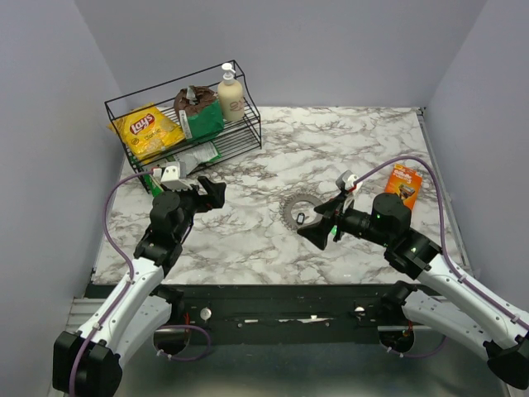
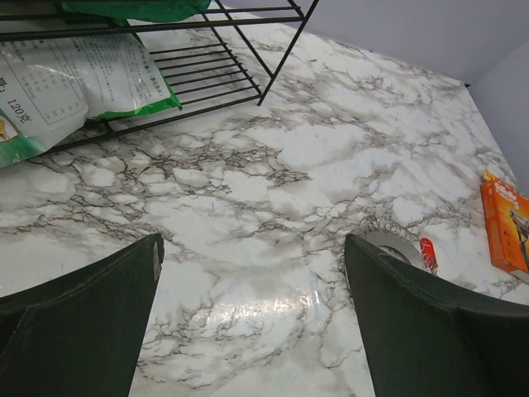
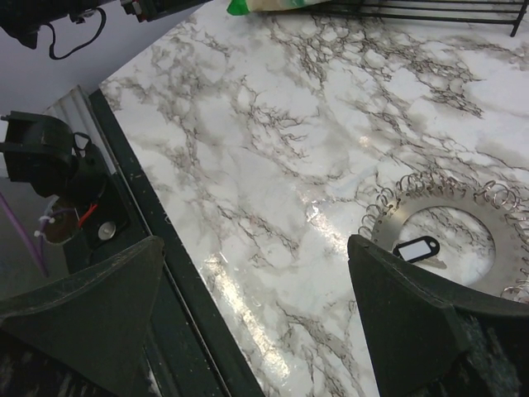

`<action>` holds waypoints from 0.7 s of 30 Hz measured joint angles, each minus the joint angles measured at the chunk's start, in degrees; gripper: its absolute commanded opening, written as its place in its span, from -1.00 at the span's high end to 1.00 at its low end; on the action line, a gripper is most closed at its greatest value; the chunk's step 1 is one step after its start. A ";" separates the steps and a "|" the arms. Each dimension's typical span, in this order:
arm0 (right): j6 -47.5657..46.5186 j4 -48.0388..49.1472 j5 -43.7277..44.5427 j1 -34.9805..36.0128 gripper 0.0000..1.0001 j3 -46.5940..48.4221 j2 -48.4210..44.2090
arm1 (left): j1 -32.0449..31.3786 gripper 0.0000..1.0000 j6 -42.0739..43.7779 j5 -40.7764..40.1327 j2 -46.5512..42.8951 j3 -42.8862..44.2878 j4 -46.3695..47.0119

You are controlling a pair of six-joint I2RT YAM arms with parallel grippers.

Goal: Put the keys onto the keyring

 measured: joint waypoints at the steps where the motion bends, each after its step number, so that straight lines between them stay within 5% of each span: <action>1: 0.04 0.04 0.07 0.00 -0.99 0.00 0.00 | 0.00 -0.97 -0.07 -0.04 0.04 0.02 -0.15; 14: 0.11 0.09 0.98 0.00 -1.00 0.00 0.50 | 0.00 -0.97 -0.66 -0.68 -0.02 0.20 -1.11; 21: 1.81 0.04 10.36 0.00 -1.00 -0.02 1.79 | 0.00 -0.97 -0.66 -1.66 0.28 0.20 -1.86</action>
